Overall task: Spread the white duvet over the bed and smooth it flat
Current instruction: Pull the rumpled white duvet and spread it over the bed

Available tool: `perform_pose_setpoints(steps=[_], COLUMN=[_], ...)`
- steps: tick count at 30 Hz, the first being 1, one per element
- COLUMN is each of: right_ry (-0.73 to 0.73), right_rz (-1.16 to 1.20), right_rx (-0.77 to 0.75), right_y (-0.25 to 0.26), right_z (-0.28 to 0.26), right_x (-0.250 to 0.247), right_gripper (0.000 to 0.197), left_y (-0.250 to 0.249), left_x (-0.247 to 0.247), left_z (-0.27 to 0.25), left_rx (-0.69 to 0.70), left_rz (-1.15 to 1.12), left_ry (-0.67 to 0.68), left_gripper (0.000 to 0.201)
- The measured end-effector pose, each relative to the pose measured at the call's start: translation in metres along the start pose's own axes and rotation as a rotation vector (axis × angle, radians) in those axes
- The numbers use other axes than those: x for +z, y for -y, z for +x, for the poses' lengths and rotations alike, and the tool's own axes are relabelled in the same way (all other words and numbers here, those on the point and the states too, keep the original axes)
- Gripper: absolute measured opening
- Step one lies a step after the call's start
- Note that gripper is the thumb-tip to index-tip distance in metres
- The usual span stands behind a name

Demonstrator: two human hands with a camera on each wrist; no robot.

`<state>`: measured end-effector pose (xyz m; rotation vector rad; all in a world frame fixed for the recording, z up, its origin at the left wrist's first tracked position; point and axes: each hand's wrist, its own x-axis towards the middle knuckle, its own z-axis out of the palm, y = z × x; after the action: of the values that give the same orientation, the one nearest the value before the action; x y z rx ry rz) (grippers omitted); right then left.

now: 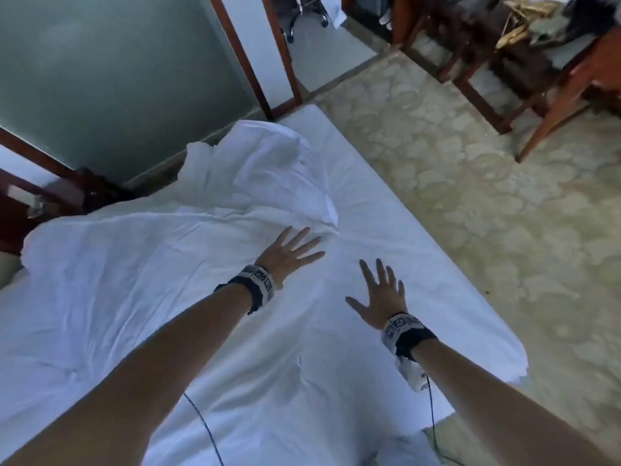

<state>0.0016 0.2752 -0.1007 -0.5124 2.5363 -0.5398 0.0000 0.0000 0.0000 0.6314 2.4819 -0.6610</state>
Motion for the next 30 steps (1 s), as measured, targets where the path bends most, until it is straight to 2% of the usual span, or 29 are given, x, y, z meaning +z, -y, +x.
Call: perform_pose_setpoints(steps=[3, 7, 11, 13, 16, 18, 19, 21, 22, 24, 26, 28, 30], right_ry=[-0.004, -0.054, -0.021, 0.003, -0.043, -0.106, -0.128, -0.187, -0.216, -0.257, -0.247, -0.187, -0.095], right_rz=[0.173, 0.334, 0.589, 0.803, 0.930, 0.849, 0.793, 0.627, 0.519, 0.406, 0.312, 0.216, 0.089], right_rx=[0.108, 0.170, 0.228, 0.204, 0.129, 0.069, 0.052, -0.011, -0.080, -0.157, -0.327, -0.485, -0.636], right_y=[0.031, 0.072, 0.115, 0.142, 0.181, 0.210, 0.228, 0.271, 0.311, 0.350, 0.428, 0.509, 0.590], right_z=[0.025, 0.050, 0.077, 0.095, 0.107, 0.098, 0.087, 0.058, 0.034, 0.016, -0.023, -0.061, -0.107], right_x=[0.034, 0.078, 0.114, 0.130, 0.151, 0.163, 0.165, 0.167, 0.167, 0.162, 0.161, 0.167, 0.186], right_gripper=[0.104, 0.121, 0.140, 0.142, 0.125, 0.106, 0.099, 0.086, 0.081, 0.077, 0.077, 0.077, 0.081], left_y=[0.016, 0.045, 0.068, 0.078, 0.089, 0.099, 0.103, 0.116, 0.125, 0.133, 0.145, 0.149, 0.136], left_x=[0.003, 0.033, 0.065, 0.083, 0.102, 0.119, 0.127, 0.144, 0.159, 0.175, 0.204, 0.235, 0.274], left_z=[0.012, 0.037, 0.054, 0.056, 0.032, -0.010, -0.042, -0.111, -0.169, -0.226, -0.330, -0.437, -0.546], left_rx=[0.010, 0.052, 0.007, 0.032, 0.098, 0.124, 0.104, 0.056, 0.013, -0.041, -0.168, -0.307, -0.427], left_rz=[0.067, 0.202, 0.159, 0.023, -0.013, 0.002, -0.021, -0.082, -0.099, -0.094, -0.110, -0.145, -0.220], left_ry=[0.054, 0.084, 0.241, 0.296, 0.248, 0.184, 0.137, 0.011, -0.060, -0.149, -0.227, -0.312, -0.342], left_gripper=[0.145, 0.136, 0.153, 0.141, 0.097, 0.074, 0.069, 0.070, 0.073, 0.078, 0.080, 0.082, 0.084])
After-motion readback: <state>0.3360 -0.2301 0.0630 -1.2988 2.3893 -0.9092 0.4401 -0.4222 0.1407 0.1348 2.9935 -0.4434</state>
